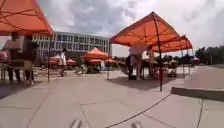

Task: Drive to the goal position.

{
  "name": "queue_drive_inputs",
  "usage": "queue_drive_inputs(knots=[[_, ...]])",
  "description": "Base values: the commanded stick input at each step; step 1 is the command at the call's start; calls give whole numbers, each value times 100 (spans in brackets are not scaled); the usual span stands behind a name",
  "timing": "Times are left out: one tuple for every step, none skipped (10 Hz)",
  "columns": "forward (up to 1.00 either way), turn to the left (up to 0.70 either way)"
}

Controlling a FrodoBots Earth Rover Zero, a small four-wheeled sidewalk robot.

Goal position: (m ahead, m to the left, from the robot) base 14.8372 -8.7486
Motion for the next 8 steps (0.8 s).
queue_drive_inputs(knots=[[85, -1], [85, -1], [85, -1], [85, -1], [85, -1], [85, -1], [85, 8], [85, 24]])
